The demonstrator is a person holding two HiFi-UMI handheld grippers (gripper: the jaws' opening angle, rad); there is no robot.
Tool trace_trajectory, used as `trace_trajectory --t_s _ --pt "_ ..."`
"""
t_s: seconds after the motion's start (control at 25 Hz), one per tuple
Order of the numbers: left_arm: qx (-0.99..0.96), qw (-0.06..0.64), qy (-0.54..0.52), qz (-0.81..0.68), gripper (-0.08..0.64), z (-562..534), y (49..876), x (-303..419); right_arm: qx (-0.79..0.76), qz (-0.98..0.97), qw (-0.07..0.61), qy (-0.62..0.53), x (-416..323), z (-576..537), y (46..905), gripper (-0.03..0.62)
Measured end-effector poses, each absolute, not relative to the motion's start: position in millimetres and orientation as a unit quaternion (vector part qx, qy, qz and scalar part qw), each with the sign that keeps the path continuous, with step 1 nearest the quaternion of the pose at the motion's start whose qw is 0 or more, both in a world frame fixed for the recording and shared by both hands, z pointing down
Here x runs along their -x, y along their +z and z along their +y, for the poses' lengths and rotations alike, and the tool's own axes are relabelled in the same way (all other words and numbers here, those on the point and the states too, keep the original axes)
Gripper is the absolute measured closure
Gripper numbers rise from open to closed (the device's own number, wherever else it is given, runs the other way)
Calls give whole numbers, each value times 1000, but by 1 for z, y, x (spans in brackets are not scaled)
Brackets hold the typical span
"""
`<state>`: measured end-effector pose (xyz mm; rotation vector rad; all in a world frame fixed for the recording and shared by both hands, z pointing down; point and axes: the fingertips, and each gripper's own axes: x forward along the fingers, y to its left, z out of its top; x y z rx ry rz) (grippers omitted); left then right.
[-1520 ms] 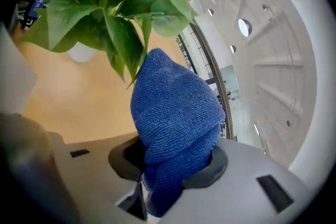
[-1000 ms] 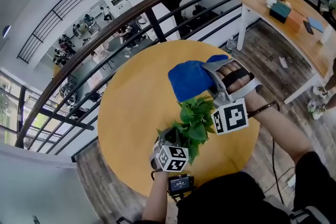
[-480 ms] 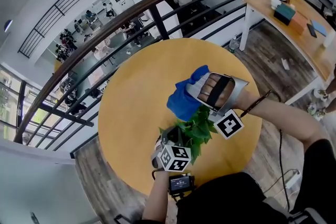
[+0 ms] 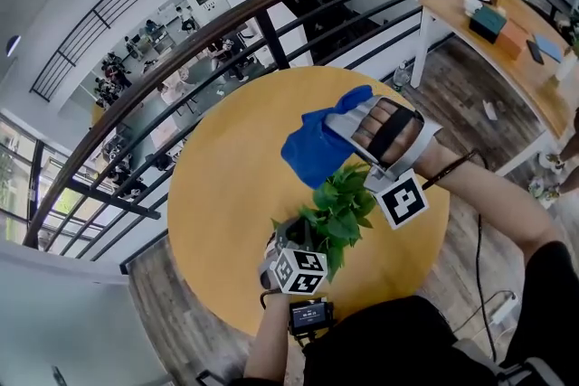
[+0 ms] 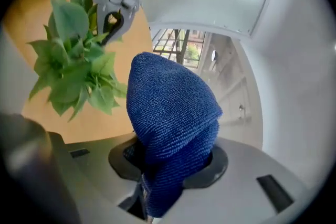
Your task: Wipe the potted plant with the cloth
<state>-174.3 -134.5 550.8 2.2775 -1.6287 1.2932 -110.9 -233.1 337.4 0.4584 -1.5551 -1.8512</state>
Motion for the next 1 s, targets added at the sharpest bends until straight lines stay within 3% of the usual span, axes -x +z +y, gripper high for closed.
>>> trace_trajectory --t_s 0.12,0.24,0.6,1.0 --pt "-738 31 418 -529 558 -136 552 172 -96 -586 311 -742 124 -187 367 442" --pt "-738 31 418 -529 558 -135 552 173 -55 -552 334 -762 127 -180 409 442" --pt "-737 26 422 -528 558 -133 554 173 -100 -514 399 -753 108 -246 405 442" --pt "-741 23 411 -530 558 -134 551 173 -182 -553 533 -613 15 -324 438 442"
